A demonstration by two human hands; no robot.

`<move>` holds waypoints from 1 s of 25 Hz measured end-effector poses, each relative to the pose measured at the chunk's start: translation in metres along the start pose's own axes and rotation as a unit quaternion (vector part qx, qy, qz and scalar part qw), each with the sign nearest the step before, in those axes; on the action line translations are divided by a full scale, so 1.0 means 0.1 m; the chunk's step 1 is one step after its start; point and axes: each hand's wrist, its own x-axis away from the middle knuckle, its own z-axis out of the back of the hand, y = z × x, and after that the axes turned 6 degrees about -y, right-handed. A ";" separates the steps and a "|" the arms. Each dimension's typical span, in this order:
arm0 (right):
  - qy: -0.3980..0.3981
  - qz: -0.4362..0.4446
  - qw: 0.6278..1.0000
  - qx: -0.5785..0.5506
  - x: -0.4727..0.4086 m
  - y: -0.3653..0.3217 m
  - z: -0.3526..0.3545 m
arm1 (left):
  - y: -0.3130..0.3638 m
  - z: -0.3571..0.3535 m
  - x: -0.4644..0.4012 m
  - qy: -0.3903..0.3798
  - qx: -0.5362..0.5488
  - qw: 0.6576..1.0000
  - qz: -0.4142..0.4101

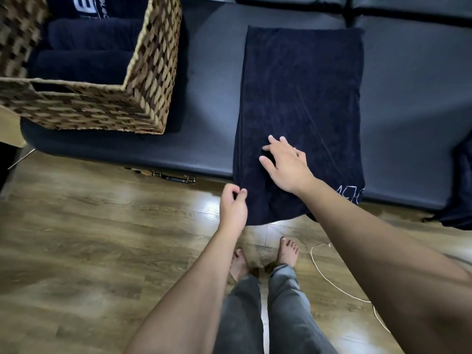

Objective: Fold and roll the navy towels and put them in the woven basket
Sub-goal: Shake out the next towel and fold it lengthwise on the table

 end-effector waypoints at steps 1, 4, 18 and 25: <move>-0.005 0.004 1.000 0.000 0.00 0.01 0.01 | -0.03 0.00 0.01 0.014 -0.008 1.000 0.016; -0.009 0.015 1.000 0.008 0.02 0.06 0.06 | -0.16 0.05 0.03 0.026 -0.057 0.998 0.031; 0.125 -0.039 0.988 0.080 0.70 0.72 -0.15 | -0.34 0.07 -0.03 -0.139 -0.022 0.983 0.121; 0.248 -0.121 0.961 0.001 1.14 0.97 -0.29 | -0.42 0.04 0.30 -0.078 0.078 0.980 0.167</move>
